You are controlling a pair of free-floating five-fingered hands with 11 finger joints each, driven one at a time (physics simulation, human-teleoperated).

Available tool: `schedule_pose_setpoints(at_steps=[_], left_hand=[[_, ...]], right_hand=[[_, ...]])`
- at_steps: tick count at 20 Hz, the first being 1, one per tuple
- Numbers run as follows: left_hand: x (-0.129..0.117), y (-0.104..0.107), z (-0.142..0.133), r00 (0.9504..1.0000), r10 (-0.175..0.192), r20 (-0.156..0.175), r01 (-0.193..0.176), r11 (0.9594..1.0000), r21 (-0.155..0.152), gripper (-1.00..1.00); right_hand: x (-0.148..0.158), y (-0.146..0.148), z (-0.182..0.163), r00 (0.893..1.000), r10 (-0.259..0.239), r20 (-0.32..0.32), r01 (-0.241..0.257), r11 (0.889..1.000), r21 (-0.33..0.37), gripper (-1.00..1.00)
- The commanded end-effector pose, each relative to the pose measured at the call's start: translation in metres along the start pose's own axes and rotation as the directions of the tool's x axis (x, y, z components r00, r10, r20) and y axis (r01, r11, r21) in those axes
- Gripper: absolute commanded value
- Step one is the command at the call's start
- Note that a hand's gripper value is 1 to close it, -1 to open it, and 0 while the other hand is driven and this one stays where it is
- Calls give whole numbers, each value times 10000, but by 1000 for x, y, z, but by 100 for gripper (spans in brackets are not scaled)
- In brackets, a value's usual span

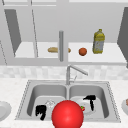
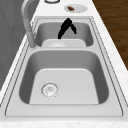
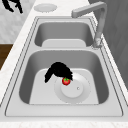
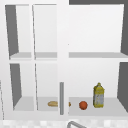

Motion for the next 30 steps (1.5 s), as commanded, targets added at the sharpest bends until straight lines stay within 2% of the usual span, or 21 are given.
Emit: schedule_pose_setpoints(at_steps=[1,4,8,11,14,17,20,22,24,30], left_hand=[[0,0,0,10000,0,0,0,10000,0,0],[0,0,0,10000,0,0,0,10000,0,0],[0,0,0,10000,0,0,0,10000,0,0],[0,0,0,10000,0,0,0,10000,0,0],[0,0,0,10000,0,0,0,10000,0,0],[0,0,0,10000,0,0,0,10000,0,0],[0,0,0,10000,0,0,0,10000,0,0],[0,0,0,10000,0,0,0,10000,0,0],[0,0,0,10000,0,0,0,10000,0,0],[0,0,0,10000,0,0,0,10000,0,0]], right_hand=[[3,-7,10,9998,175,9,-175,9983,-558,-100],[5,-15,16,9996,258,85,-248,9944,-1023,-100],[9,-23,25,9991,335,267,-282,9840,-1760,-100],[11,-29,30,9984,453,346,-360,9719,-2328,-100],[13,-35,35,9974,591,406,-446,9548,-2940,-100],[16,-39,38,9963,717,473,-499,9316,-3600,-100],[19,-43,41,9948,905,462,-622,9020,-4273,-100],[25,-50,39,9933,1128,233,-890,8796,-4672,-100],[31,-60,34,9909,1347,30,-1157,8621,-4934,-100],[46,-85,26,9833,1774,-397,-1679,8022,-5729,-100]])
